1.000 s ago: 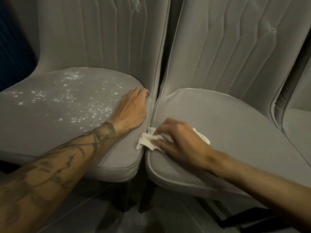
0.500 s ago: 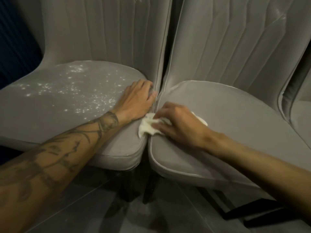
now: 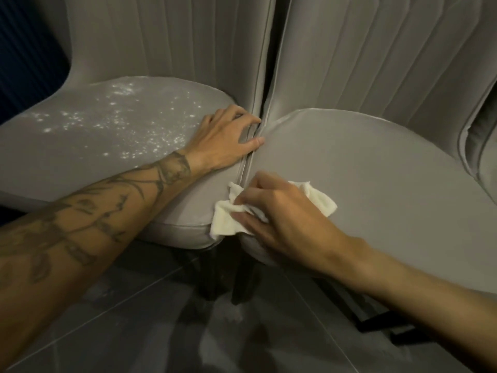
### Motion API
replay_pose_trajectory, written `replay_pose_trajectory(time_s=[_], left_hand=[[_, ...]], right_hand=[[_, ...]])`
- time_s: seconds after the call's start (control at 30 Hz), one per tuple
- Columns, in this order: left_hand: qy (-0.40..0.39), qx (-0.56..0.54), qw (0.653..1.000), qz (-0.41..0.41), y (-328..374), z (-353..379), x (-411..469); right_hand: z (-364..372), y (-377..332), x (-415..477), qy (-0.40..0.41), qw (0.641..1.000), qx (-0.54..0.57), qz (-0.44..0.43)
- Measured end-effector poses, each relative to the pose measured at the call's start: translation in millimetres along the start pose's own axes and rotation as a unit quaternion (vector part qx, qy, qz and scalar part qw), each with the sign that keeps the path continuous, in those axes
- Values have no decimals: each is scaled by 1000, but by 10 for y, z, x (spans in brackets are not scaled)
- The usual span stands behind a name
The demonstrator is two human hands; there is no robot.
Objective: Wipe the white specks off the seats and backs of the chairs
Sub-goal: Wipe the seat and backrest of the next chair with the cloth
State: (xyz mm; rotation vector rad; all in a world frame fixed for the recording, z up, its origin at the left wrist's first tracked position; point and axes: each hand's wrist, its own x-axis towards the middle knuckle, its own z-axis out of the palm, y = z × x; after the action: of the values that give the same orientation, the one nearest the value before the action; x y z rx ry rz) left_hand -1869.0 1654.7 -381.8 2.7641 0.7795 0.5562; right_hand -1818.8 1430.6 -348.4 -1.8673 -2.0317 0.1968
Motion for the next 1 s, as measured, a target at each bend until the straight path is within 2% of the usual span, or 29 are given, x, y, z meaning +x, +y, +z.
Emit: replay_pose_trajectory(time_s=[0.1, 0.17, 0.3, 0.4, 0.5, 0.63, 0.73, 0.87, 1.0], left_hand=[[5, 0, 1000, 0, -16, 17, 8], [8, 0, 1000, 2, -14, 29, 2], [2, -6, 1000, 0, -31, 20, 9], [0, -2, 1000, 1, -44, 29, 18], [-3, -1, 1000, 2, -38, 45, 18], [-4, 0, 1000, 2, -10, 32, 0], [-11, 3, 1000, -3, 27, -11, -5], [-14, 5, 1000, -13, 172, -17, 1], [11, 27, 1000, 4, 275, 58, -45]], right_hand=[[-105, 88, -477, -32, 998, -27, -36], [-224, 151, -723, -41, 999, -26, -23], [-116, 94, -424, 18, 1000, 8, 4], [-2, 43, -282, 17, 1000, 1, -8], [-142, 266, -736, 8, 1000, -22, -14], [-377, 491, -1183, 39, 998, -21, 50], [-222, 298, -839, 67, 997, 3, 46], [41, 77, -443, 38, 999, 12, -4], [-233, 409, -1198, 35, 999, -17, 21]])
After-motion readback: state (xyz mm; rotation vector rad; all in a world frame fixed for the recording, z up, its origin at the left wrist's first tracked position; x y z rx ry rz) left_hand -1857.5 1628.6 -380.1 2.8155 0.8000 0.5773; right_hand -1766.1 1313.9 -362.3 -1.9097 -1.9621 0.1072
